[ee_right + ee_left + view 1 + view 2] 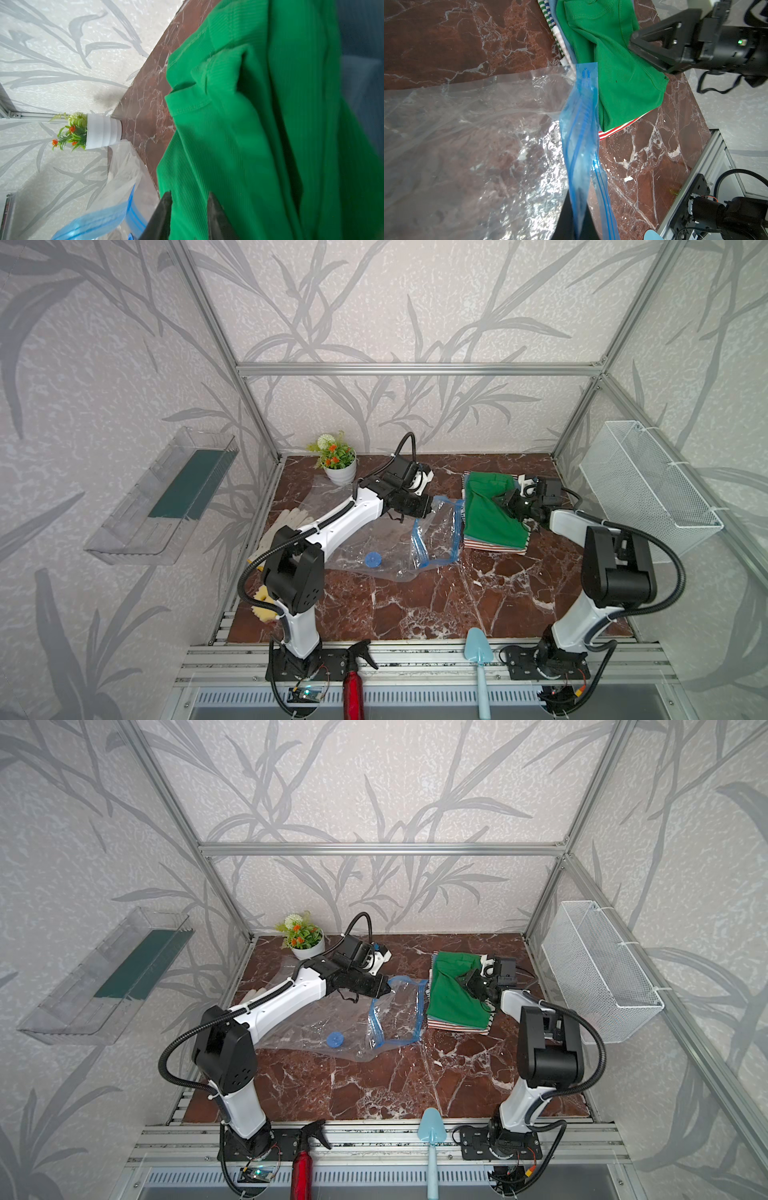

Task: Take the tank top out of the vacuum bag
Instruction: Adjust the tank top.

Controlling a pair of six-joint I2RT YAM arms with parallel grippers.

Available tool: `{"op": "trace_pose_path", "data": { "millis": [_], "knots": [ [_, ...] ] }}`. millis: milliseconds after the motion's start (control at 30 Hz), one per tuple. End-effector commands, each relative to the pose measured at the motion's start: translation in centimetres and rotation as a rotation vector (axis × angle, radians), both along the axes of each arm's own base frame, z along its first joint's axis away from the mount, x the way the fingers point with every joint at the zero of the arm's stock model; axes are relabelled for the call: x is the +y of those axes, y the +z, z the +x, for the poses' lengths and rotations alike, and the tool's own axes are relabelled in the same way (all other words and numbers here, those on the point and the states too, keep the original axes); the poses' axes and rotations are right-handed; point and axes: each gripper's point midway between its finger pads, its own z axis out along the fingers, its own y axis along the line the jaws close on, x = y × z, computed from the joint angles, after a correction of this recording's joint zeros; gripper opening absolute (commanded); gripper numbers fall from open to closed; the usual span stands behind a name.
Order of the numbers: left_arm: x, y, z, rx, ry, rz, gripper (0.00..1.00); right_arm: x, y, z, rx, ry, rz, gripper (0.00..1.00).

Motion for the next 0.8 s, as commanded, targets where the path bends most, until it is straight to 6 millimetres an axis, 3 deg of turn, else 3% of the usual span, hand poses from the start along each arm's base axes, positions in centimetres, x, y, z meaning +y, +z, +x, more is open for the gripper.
{"op": "trace_pose_path", "data": {
  "millis": [0, 133, 233, 333, 500, 667, 767],
  "knots": [
    [-0.3, 0.7, 0.2, -0.027, -0.018, 0.009, 0.00, -1.2, -0.7, 2.3, -0.053, -0.077, 0.054, 0.29],
    [-0.2, 0.7, 0.3, -0.031, -0.018, 0.014, 0.00, -2.9, -4.7, 1.3, 0.008, -0.177, 0.049, 0.29],
    [-0.2, 0.6, 0.3, -0.028, -0.016, 0.017, 0.00, -3.2, -6.0, 0.6, 0.033, -0.186, 0.016, 0.28],
    [-0.2, 0.7, 0.3, -0.029, -0.018, 0.015, 0.00, -3.7, -4.6, 0.2, -0.002, -0.195, -0.034, 0.29],
    [-0.3, 0.7, 0.2, -0.027, -0.020, 0.011, 0.00, -3.1, 0.4, -0.1, -0.106, -0.181, -0.090, 0.31],
    [-0.4, 0.8, 0.2, -0.027, -0.021, 0.009, 0.00, 1.1, 3.4, 0.6, -0.164, -0.073, -0.040, 0.32],
    [-0.3, 0.9, 0.2, -0.029, -0.019, 0.008, 0.00, 4.1, 3.0, 1.5, -0.152, 0.001, 0.020, 0.32]
  ]
}}
